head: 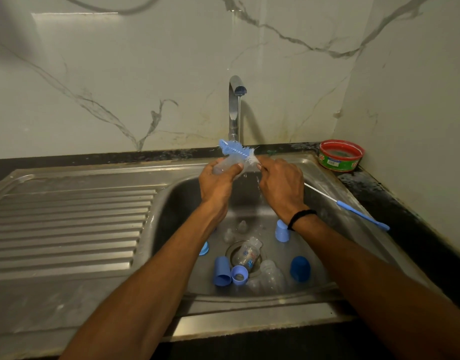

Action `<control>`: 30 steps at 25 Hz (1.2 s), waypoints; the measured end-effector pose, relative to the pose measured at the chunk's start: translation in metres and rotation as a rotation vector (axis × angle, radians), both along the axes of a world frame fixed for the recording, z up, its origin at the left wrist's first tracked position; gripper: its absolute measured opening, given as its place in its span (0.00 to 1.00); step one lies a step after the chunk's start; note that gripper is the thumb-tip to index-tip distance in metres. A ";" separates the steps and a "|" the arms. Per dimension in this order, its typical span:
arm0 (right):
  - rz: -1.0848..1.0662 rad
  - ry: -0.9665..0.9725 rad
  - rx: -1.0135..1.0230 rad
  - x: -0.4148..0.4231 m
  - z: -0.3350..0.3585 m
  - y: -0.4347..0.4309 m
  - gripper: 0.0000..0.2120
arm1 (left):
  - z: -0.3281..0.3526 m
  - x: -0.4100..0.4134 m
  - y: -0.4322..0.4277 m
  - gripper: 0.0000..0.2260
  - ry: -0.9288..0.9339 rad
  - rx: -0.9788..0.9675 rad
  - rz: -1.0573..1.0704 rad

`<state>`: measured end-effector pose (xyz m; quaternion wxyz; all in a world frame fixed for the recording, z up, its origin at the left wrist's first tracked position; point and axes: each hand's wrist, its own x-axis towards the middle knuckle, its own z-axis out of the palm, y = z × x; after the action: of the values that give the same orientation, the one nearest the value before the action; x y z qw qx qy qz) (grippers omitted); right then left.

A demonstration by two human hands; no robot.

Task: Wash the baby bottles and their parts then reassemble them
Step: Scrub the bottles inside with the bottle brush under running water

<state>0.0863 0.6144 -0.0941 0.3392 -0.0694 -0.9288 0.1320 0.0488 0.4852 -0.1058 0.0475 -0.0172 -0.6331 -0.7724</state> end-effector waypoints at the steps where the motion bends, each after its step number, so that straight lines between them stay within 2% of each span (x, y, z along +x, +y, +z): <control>1: -0.004 -0.008 0.009 0.000 -0.001 -0.001 0.14 | -0.002 0.000 -0.001 0.21 0.000 -0.001 -0.004; 5: -0.006 0.008 0.009 0.001 0.000 0.003 0.14 | -0.005 -0.001 0.002 0.23 0.002 -0.031 -0.033; 11: 0.045 0.038 -0.046 0.003 -0.001 0.003 0.14 | -0.008 -0.007 -0.010 0.25 -0.200 0.270 -0.125; 16: 0.058 0.063 -0.117 0.004 0.001 0.016 0.12 | -0.004 -0.016 -0.025 0.26 -0.285 0.443 -0.020; 20: 0.083 0.076 -0.088 0.004 0.001 0.019 0.11 | -0.008 -0.021 -0.031 0.24 -0.308 0.516 0.024; 27: -0.009 0.015 -0.048 0.003 0.004 0.051 0.09 | -0.003 -0.026 -0.035 0.23 -0.334 0.546 0.135; 30: 0.064 -0.011 -0.050 0.002 0.004 0.060 0.08 | -0.004 -0.025 -0.034 0.23 -0.312 0.497 0.130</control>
<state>0.0886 0.6746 -0.0905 0.3278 -0.0489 -0.9289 0.1654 0.0235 0.4512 -0.1097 0.0017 0.1547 -0.4240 -0.8923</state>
